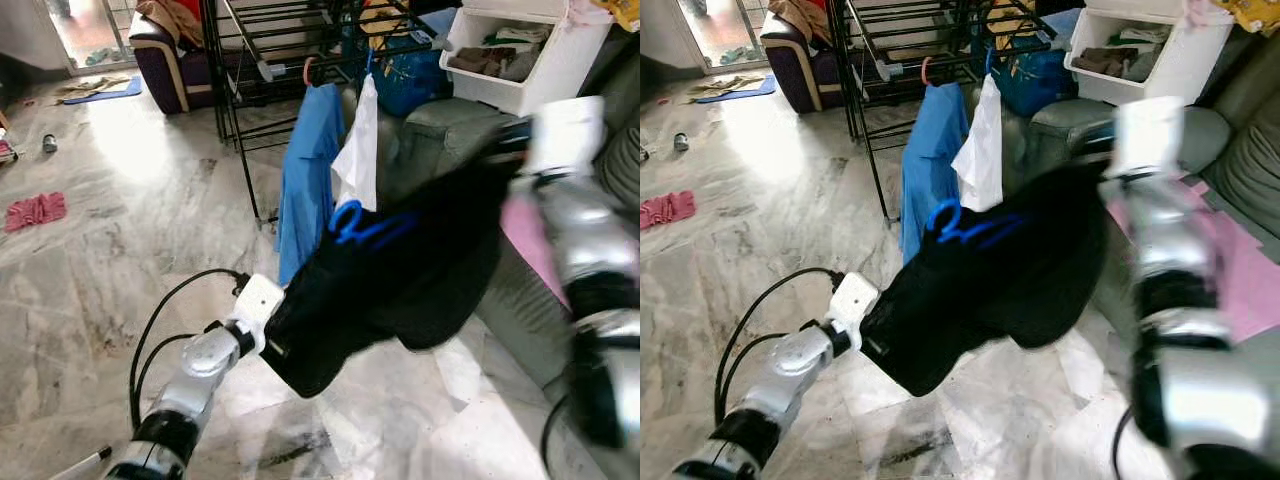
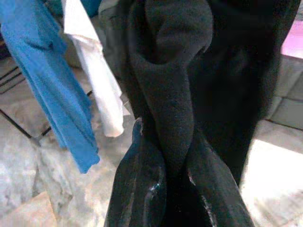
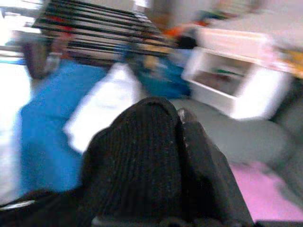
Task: Hang hanger
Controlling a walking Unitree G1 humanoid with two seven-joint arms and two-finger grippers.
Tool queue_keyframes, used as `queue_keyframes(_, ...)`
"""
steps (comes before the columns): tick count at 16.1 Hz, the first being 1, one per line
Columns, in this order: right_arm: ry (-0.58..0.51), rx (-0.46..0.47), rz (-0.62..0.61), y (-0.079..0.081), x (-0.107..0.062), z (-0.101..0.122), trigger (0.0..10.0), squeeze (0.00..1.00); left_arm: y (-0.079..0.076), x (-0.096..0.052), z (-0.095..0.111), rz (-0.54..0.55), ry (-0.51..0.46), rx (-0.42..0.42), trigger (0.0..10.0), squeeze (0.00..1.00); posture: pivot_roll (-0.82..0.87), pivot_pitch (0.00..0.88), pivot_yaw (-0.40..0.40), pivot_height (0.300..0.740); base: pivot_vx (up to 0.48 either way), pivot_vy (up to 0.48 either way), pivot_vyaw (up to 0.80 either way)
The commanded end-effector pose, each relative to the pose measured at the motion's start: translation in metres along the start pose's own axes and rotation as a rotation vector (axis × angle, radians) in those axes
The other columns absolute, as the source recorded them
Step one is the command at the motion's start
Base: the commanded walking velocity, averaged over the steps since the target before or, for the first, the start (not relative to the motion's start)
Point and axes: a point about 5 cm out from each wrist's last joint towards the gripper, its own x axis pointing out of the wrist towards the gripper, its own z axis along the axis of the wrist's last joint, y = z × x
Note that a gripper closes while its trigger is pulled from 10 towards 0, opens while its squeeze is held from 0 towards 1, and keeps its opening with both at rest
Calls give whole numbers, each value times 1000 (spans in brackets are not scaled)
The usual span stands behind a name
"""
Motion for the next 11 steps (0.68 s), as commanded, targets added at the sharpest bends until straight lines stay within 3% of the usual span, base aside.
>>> queue_keyframes(1, -66, 9, 144, 27, -3, 13, 0, 0, -2, 7, 2, 17, 28, 0, 0, 0, -33, 0, 9, 740, 0, 0, 0)
queue_keyframes(2, -65, 15, 191, 35, -5, 12, 0, 0, -3, 10, 4, 25, 20, -12, 0, 0, -37, 0, 9, 740, 0, 0, 0)
queue_keyframes(4, -23, -18, 412, 72, -25, 3, 0, 0, 0, 22, 10, 122, 38, -98, 0, 0, -45, 0, 11, 740, 0, 0, 0)
queue_keyframes(5, 33, -44, 579, 92, -47, -9, 0, 0, 6, 26, 14, 192, 50, -127, 0, 0, -49, 0, 11, 740, 0, 0, 0)
queue_keyframes(8, 162, -53, 753, 110, -80, -37, 0, 0, 18, 28, 22, 286, 31, -179, 0, 0, -58, 0, 14, 740, 0, 0, 0)
queue_keyframes(9, 225, -21, 796, 117, -93, -51, 0, 0, 24, 28, 25, 329, 9, -223, 0, 0, -58, 0, 14, 740, 0, 0, 0)
queue_keyframes(10, 341, -6, 885, 135, -121, -82, 0, 0, 33, 27, 31, 383, -21, -313, 0, 0, -54, 0, 13, 740, 0, 0, 0)
queue_keyframes(11, 407, -20, 920, 142, -135, -100, 0, 0, 37, 27, 33, 413, -29, -356, 0, 0, -50, 0, 12, 740, 0, 0, 0)
